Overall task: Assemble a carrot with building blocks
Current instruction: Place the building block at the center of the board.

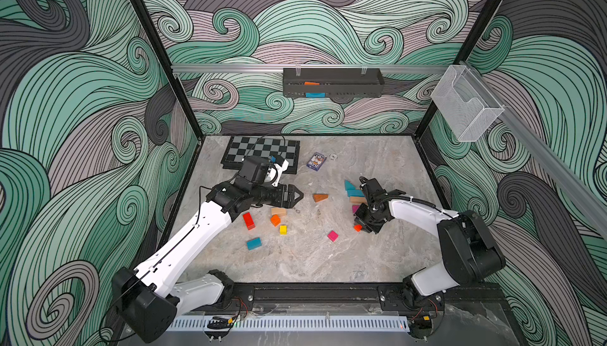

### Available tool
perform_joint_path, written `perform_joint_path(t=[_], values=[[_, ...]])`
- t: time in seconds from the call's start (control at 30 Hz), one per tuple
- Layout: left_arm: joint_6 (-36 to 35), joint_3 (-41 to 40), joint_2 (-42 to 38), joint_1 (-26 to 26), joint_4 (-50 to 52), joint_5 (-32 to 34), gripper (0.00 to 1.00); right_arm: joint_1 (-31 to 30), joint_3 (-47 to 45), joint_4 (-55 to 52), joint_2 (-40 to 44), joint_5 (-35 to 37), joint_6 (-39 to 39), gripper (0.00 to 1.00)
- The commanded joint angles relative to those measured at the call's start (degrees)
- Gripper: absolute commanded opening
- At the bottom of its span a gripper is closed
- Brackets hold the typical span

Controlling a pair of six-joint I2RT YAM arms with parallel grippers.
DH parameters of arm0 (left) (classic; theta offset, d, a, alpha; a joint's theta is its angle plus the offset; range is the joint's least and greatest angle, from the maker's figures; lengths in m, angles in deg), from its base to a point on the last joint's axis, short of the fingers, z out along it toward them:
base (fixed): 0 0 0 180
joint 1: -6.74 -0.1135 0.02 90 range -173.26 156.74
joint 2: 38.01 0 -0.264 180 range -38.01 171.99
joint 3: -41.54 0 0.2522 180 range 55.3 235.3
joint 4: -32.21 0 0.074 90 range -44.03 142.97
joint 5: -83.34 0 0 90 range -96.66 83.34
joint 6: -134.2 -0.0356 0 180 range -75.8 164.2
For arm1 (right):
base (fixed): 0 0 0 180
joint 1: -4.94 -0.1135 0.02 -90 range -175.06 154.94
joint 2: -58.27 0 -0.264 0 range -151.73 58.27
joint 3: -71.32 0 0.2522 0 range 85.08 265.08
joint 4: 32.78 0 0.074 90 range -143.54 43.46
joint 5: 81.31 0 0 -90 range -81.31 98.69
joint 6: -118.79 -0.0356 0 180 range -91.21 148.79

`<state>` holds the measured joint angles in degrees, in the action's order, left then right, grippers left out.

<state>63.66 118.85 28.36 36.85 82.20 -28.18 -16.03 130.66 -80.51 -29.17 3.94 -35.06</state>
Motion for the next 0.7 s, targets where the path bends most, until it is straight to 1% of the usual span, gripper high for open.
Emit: perform_joint_path(t=[0.0, 0.1, 0.37, 0.43, 0.47, 0.53, 0.67], values=[[-2.0, -0.1, -1.1, -0.3, 0.3, -1.7, 0.81, 0.1, -0.6, -0.2, 1.8, 2.9, -4.4, 0.26], [-2.0, -0.2, -1.1, -0.3, 0.3, -1.8, 0.8, 0.2, -0.7, -0.2, 1.9, 4.5, -4.2, 0.25], [-2.0, -0.2, -1.3, -0.3, 0.2, -2.2, 0.81, 1.7, -2.3, 1.1, 2.1, 5.3, -6.6, 0.26], [-1.9, -0.2, -1.2, -0.2, 0.0, -2.5, 0.8, 2.1, -2.0, 1.6, 1.7, 5.2, -6.6, 0.29], [-2.0, -0.2, -1.2, -0.2, -0.1, -2.7, 0.81, 2.1, -1.5, 1.6, 1.3, 5.1, -6.6, 0.32], [-1.9, -0.1, -1.1, -0.2, -0.1, -3.0, 0.81, 2.2, -1.1, 2.1, 0.9, 4.9, -6.5, 0.44], [-2.3, -0.4, -1.1, -0.1, 0.1, -3.3, 0.81, 2.2, -0.7, 3.8, 0.3, 3.7, -5.3, 0.63]])
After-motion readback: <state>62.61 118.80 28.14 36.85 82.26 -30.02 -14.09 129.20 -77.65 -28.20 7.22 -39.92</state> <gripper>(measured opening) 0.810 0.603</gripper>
